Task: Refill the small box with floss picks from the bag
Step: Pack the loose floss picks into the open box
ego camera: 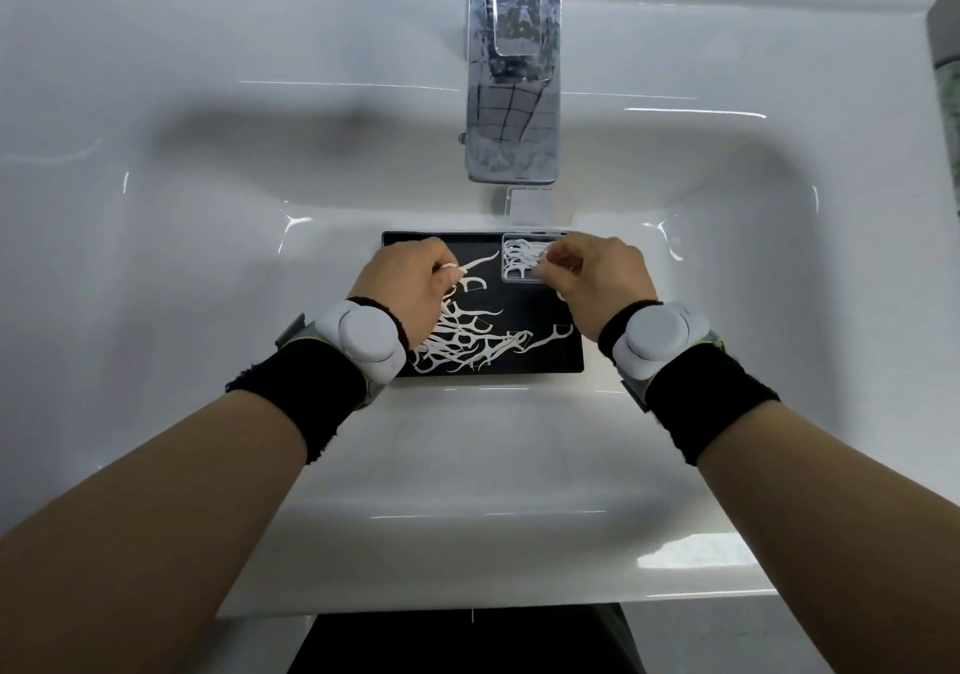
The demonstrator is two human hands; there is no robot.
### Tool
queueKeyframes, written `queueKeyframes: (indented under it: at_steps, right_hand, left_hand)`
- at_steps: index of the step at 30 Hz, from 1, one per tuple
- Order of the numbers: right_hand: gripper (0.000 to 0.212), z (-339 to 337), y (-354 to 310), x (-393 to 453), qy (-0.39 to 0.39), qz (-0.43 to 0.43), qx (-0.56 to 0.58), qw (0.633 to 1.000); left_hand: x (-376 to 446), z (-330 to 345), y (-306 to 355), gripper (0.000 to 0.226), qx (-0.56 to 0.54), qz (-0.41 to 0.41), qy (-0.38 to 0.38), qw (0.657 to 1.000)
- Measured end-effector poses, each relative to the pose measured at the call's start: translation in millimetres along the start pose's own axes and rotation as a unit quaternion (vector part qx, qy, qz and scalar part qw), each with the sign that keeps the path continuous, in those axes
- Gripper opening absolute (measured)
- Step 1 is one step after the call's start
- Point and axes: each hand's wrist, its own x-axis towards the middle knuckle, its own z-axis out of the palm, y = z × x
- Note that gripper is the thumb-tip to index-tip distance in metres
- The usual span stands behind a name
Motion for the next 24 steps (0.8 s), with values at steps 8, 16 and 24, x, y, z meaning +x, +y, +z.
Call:
queueKeyframes:
  at_steps: [8,16,24]
  right_hand:
    - [0.021,4.4,-8.2,22.7,-0.014,-0.059,-0.055,0.997]
    - [0.026,-4.8,-12.1,27.1,-0.054,-0.077,-0.079,0.992]
    - [0.032,-9.5,16.3,21.9,-0.005,-0.064,-0.055,0.996]
  left_hand:
    - [5.2,-1.0,13.0,0.020,-0.032,-0.008,0.018,0.999]
    - [14.8,0.9,21.4,0.020,-0.036,-0.008,0.057,0.998]
    - [34.0,18.7,38.8,0.017,-0.023,0.023,0.041,0.999]
